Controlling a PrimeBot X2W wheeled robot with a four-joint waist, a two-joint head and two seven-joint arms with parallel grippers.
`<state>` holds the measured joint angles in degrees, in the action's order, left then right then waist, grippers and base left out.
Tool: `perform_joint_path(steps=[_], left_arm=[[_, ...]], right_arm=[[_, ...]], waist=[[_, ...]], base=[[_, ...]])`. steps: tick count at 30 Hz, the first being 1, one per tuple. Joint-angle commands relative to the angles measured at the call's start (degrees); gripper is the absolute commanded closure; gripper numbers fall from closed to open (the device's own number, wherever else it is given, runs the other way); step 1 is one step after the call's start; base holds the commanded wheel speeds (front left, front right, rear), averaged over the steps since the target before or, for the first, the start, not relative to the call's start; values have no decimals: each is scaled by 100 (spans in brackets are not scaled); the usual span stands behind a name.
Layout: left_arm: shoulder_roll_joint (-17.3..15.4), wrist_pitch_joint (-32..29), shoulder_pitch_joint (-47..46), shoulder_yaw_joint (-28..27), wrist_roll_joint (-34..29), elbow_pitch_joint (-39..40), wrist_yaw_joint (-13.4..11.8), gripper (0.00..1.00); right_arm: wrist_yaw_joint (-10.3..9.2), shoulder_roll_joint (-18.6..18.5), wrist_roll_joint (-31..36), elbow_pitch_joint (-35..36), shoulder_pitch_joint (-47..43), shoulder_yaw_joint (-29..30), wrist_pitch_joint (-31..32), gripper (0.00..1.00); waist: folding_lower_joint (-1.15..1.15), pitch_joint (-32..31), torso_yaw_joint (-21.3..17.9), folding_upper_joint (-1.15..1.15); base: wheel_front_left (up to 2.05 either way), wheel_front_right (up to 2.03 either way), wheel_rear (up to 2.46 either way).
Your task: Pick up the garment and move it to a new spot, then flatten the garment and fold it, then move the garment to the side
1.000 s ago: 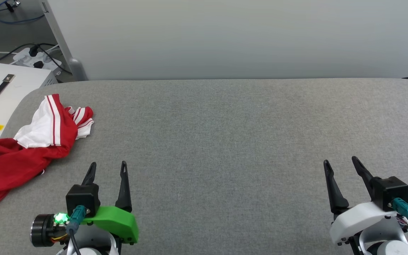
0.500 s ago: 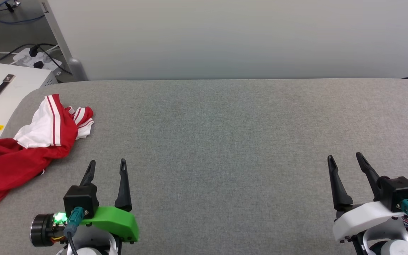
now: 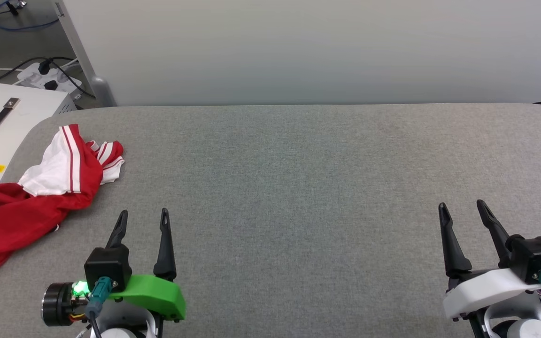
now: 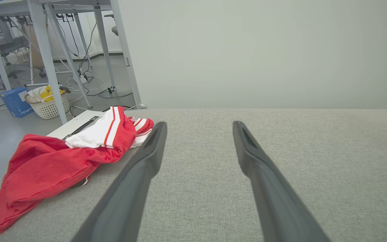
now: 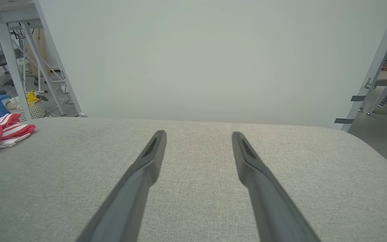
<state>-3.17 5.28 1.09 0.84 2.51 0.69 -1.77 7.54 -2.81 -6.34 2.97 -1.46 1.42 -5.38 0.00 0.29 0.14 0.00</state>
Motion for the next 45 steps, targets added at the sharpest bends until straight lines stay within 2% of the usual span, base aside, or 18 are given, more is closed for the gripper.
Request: perform_joint_path(steps=[1,45], left_arm=[[12,59,14,5,39,20,-31,0],[22,582,86,152,283,-54,10,0]], right_arm=[[-2,-4,-67,53,-77,8,-61,0],[-4,-6,-156,347,-309,-40,-577,0]], waist=[[0,-1,-1,0],[0,19,4,0]], base=[[0,0,0],[0,0,0]])
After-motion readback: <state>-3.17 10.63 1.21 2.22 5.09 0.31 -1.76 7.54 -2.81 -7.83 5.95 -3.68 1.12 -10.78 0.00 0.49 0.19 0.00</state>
